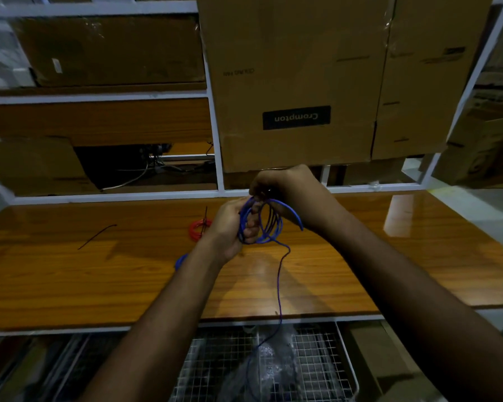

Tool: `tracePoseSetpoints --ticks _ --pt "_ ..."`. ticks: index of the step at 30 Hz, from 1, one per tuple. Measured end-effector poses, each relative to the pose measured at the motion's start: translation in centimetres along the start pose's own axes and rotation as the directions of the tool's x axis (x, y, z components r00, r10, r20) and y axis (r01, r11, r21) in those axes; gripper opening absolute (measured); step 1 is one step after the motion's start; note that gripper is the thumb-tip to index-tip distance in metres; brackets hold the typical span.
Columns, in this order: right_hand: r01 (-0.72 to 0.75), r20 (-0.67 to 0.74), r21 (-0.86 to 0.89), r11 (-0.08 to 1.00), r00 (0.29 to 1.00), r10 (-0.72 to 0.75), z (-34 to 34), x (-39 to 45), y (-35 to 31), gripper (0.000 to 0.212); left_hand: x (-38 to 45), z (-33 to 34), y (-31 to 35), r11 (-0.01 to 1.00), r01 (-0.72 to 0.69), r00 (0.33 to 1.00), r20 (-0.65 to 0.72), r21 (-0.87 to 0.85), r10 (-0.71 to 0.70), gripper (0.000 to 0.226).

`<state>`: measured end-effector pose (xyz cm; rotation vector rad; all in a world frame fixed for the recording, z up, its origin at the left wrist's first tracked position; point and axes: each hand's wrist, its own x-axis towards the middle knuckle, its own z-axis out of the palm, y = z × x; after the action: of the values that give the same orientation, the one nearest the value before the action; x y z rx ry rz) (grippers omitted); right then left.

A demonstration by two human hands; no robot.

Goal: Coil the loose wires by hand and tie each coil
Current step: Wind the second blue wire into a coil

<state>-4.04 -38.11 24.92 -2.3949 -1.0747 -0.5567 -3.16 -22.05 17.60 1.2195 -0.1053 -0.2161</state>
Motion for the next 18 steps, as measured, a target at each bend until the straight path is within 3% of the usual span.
tracePoseSetpoints --ticks 5,9,11,15,18 --pt "-0.099 -0.089 -0.125 0.987 0.992 0.089 0.6 0.3 1.8 0.003 0.3 -0.5 0.1 0.966 0.148 0.983 0.138 -0.212 -0.120 0.039" --pt "-0.204 -0.040 -0.178 0.963 0.979 0.200 0.8 0.1 3.5 0.017 0.1 -0.8 0.5 0.967 0.193 0.972 0.168 -0.165 -0.165 0.041" --pt "-0.239 0.045 -0.074 0.968 0.969 0.243 0.6 -0.1 4.1 0.019 0.0 -1.0 0.4 0.979 0.177 0.977 0.136 -0.097 -0.163 0.043" --pt "-0.290 0.406 0.184 0.939 0.893 0.196 -0.8 -1.2 6.0 0.005 0.2 -1.5 0.2 0.993 0.115 0.993 0.035 -0.023 -0.114 0.046" --pt "-0.456 0.561 0.495 0.739 0.817 0.129 -0.6 -2.9 7.4 0.009 0.1 -1.6 0.3 0.996 0.078 0.997 0.009 0.035 -0.078 0.046"
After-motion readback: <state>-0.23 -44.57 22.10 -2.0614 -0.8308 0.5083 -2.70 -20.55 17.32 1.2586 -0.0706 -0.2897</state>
